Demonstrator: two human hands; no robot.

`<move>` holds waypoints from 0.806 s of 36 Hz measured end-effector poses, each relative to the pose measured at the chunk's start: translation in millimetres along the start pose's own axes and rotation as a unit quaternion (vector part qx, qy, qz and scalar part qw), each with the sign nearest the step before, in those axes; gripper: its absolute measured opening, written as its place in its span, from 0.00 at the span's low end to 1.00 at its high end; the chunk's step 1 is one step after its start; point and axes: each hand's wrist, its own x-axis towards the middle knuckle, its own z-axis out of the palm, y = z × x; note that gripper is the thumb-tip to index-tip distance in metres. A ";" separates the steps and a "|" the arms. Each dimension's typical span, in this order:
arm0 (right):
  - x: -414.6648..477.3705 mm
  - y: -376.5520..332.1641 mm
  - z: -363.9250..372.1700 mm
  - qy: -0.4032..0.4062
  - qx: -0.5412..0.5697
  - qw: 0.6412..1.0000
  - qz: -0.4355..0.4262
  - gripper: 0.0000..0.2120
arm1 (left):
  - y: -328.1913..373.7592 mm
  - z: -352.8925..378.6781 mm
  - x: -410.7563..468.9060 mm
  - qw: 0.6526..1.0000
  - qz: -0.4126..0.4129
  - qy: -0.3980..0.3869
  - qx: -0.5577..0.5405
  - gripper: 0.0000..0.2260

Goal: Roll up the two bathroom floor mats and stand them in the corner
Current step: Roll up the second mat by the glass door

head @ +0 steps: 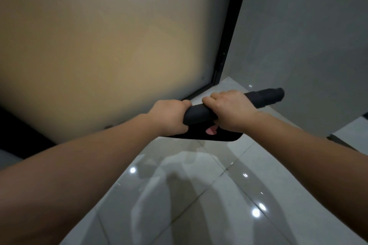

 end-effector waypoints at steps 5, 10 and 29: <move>6.2 6.4 -11.2 -0.184 0.183 0.962 0.087 0.17 | 6.6 1.2 -3.6 0.984 0.046 0.121 0.122 0.14; 0.7 3.9 -10.6 -0.119 0.091 0.986 0.068 0.14 | 4.9 -1.1 0.3 0.995 0.038 0.060 0.074 0.19; 11.1 5.6 -13.3 -0.213 0.205 0.944 0.145 0.15 | 5.6 6.0 -6.7 0.983 0.010 0.150 0.109 0.15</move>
